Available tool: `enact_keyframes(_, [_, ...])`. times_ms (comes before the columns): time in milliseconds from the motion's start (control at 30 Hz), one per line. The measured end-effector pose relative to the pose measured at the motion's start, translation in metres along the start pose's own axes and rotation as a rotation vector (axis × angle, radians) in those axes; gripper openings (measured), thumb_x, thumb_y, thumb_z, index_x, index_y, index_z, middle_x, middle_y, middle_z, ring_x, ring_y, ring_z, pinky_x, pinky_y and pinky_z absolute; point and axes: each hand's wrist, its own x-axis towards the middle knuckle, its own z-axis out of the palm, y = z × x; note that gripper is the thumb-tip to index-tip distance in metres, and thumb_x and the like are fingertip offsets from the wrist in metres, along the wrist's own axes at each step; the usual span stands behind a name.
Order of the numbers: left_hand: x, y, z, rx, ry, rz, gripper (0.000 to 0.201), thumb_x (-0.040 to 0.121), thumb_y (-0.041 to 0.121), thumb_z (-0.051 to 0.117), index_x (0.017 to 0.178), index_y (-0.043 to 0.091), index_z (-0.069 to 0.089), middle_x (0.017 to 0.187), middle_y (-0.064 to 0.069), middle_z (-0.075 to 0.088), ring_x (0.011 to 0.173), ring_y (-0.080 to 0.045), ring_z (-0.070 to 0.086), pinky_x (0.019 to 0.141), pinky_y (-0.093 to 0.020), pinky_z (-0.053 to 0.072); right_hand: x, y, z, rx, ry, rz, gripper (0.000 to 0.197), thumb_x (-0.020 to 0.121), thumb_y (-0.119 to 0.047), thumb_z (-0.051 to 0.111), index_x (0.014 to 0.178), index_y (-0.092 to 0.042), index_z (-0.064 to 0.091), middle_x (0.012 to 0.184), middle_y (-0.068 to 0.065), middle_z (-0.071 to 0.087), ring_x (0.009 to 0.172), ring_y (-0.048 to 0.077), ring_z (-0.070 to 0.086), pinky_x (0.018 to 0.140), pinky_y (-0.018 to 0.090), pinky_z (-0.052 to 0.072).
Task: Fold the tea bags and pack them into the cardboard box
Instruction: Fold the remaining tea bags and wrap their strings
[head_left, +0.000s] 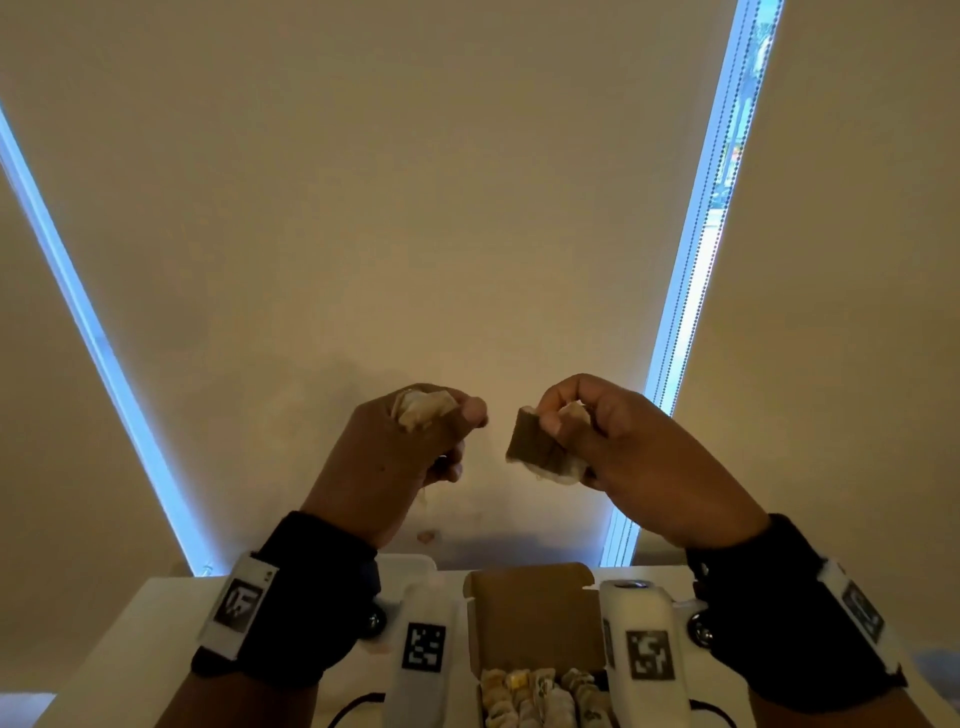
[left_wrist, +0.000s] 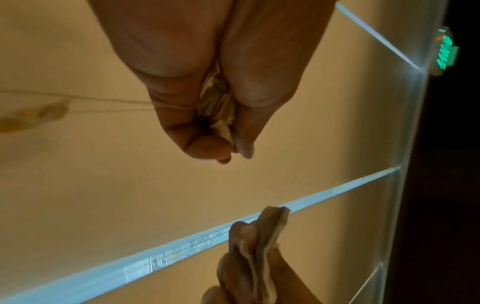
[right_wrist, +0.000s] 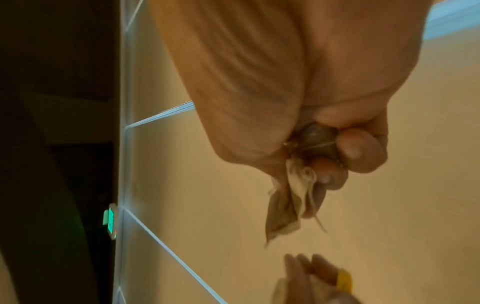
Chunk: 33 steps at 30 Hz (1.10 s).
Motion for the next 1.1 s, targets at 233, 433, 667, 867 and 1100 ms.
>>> enact_keyframes(233, [0.007,0.013,0.013,0.155,-0.139,0.105,0.027,0.076,0.020,0.084,0.091,0.000,0.074,0.069,-0.017,0.062,0.054,-0.024,0.050,0.048,-0.028,0.041,0.011,-0.016,-0.003,-0.069,-0.077,-0.082,0.016,0.102,-0.028,0.054,0.094,-0.034,0.067,0.090,-0.008,0.071,0.087,0.019,0.069,0.085,0.051,0.059])
enact_keyframes(433, [0.007,0.013,0.012,0.111,-0.088,0.181,0.009,0.089,0.012,0.074,0.090,0.003,0.077,0.072,-0.019,0.067,0.058,-0.024,0.047,0.051,-0.029,0.039,0.006,-0.015,0.006,0.401,0.068,0.060,0.028,0.097,-0.045,0.059,0.108,-0.019,0.060,0.070,-0.007,0.060,0.066,0.012,0.051,0.064,0.031,0.045])
enact_keyframes(667, [0.015,0.010,0.033,-0.109,0.136,0.170,0.014,0.086,0.012,0.067,0.089,-0.002,0.071,0.070,-0.015,0.044,0.066,-0.025,0.034,0.051,-0.028,0.032,0.019,-0.018,0.020,0.377,0.065,0.064,0.074,0.064,-0.065,0.067,0.118,-0.023,0.040,0.078,0.000,0.056,0.065,0.008,0.053,0.062,0.017,0.048])
enact_keyframes(867, [0.020,0.017,0.036,-0.096,0.128,0.177,0.012,0.088,0.014,0.072,0.090,0.003,0.071,0.069,-0.014,0.048,0.067,-0.024,0.039,0.051,-0.028,0.036,0.032,-0.017,0.020,0.390,0.117,0.004,0.037,0.095,-0.051,0.060,0.113,-0.020,0.054,0.080,0.006,0.060,0.072,0.018,0.054,0.069,0.033,0.046])
enact_keyframes(1100, [0.020,0.026,0.023,0.158,0.038,0.295,0.014,0.091,0.028,0.076,0.084,0.015,0.077,0.057,0.008,0.060,0.054,-0.015,0.044,0.055,-0.029,0.035,0.032,-0.014,0.017,0.425,0.048,0.007,0.022,0.099,-0.031,0.057,0.116,-0.017,0.055,0.083,0.010,0.059,0.075,0.023,0.053,0.068,0.040,0.041])
